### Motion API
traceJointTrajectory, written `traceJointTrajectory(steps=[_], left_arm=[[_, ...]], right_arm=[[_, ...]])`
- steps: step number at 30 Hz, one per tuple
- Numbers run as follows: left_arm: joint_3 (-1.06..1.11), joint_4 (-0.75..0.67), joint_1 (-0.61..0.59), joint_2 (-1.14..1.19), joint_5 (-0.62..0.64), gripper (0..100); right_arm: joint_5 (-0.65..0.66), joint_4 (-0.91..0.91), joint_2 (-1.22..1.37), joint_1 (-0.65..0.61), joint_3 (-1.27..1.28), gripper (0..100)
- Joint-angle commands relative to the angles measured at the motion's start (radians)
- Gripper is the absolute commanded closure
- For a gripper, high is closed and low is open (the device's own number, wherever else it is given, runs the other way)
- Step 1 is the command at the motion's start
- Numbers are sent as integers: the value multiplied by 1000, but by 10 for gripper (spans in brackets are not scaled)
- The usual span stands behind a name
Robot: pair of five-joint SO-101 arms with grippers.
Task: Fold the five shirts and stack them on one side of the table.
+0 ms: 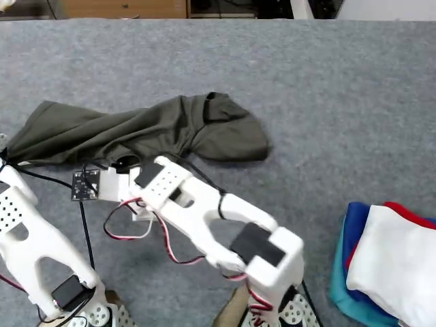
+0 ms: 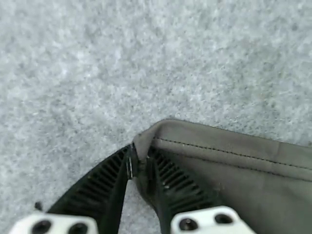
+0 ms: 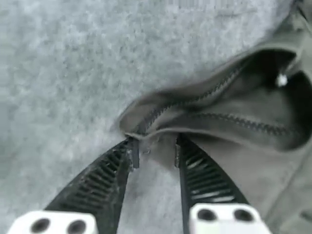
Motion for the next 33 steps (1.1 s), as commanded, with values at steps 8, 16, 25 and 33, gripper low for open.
traceJointTrajectory(steps=[8, 16, 25, 33], left_arm=[[-34, -32, -11, -7, -2, 982], [-34, -31, -12, -7, -2, 982], [-34, -31, -12, -7, -2, 982], [-34, -31, -12, -7, -2, 982]], right_arm=[[46, 84, 105, 7, -176, 853], [115, 133, 108, -2, -174, 858], [170, 155, 110, -22, -171, 985], [101, 153, 99, 16, -163, 995]])
